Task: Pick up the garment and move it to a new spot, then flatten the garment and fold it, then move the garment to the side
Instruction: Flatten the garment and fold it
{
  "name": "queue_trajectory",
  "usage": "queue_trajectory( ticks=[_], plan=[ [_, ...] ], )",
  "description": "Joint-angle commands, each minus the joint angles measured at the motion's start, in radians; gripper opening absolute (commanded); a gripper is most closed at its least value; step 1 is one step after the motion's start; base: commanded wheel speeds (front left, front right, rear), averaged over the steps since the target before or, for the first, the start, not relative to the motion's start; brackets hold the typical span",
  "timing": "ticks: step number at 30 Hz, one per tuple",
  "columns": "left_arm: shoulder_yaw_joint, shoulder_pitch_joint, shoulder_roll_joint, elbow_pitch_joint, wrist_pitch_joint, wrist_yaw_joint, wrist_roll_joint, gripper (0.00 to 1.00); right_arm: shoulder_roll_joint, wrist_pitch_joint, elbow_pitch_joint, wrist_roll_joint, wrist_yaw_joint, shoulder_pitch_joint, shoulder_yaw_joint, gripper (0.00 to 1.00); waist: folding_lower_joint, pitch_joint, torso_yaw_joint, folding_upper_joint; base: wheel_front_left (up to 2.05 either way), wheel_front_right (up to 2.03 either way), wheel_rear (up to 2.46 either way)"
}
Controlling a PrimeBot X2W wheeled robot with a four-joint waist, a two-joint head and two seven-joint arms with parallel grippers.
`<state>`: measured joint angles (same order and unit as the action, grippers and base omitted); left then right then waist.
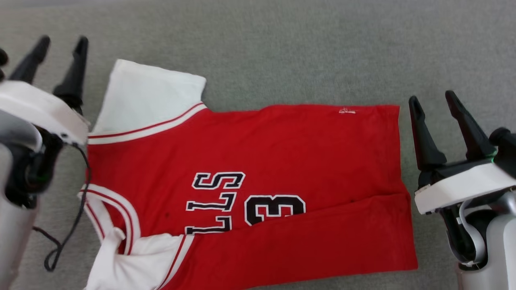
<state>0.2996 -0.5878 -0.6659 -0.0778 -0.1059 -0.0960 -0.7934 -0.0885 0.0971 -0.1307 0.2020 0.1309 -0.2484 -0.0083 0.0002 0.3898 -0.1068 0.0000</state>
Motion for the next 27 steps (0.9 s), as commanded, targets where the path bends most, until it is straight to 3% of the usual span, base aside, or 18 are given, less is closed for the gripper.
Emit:
queue_trajectory(
  ticks=[1,5,11,17,21,22,24,27],
  plan=[
    [-0.003,-0.029,-0.003,-0.020,-0.003,0.011,-0.003,1.00,0.008,-0.006,-0.009,-0.006,0.000,-0.022,0.003,1.00,-0.0002,0.096,-0.050,0.0000,0.00,0.00,0.00],
    [0.001,-0.123,-0.021,-0.105,-0.062,0.064,-0.032,1.00,0.021,-0.011,-0.013,-0.018,-0.001,-0.042,0.015,1.00,-0.0002,0.135,-0.084,0.0000,0.00,0.00,0.00],
    [0.042,-0.208,-0.096,-0.202,-0.303,0.149,-0.107,1.00,0.033,-0.009,-0.008,-0.014,-0.001,-0.043,0.028,1.00,-0.0002,0.161,-0.127,0.0000,0.00,0.00,0.00],
    [0.090,-0.240,-0.165,-0.247,-0.568,0.155,-0.168,1.00,0.038,-0.004,-0.005,0.002,-0.001,-0.029,0.038,1.00,-0.0002,0.200,-0.158,0.0000,0.00,0.00,0.00],
    [0.133,-0.196,-0.162,-0.286,-0.740,0.131,-0.227,1.00,0.039,0.001,0.001,0.021,-0.001,-0.025,0.040,1.00,-0.0002,0.215,-0.168,0.0000,0.00,0.00,0.00],
    [0.139,-0.188,-0.153,-0.286,-0.764,0.126,-0.240,0.49,0.039,0.005,0.002,0.027,-0.001,-0.026,0.040,1.00,-0.0002,0.216,-0.169,0.0000,0.00,0.00,0.00],
    [0.143,-0.178,-0.131,-0.284,-0.778,0.122,-0.260,0.00,0.040,0.018,0.007,0.040,-0.001,-0.033,0.039,1.00,-0.0002,0.217,-0.168,0.0000,0.00,0.00,0.00],
    [0.142,-0.178,-0.104,-0.283,-0.731,0.132,-0.257,0.00,0.037,0.069,0.023,0.068,-0.001,-0.056,0.039,1.00,-0.0002,0.206,-0.157,0.0000,0.00,0.00,0.00]
  ],
)
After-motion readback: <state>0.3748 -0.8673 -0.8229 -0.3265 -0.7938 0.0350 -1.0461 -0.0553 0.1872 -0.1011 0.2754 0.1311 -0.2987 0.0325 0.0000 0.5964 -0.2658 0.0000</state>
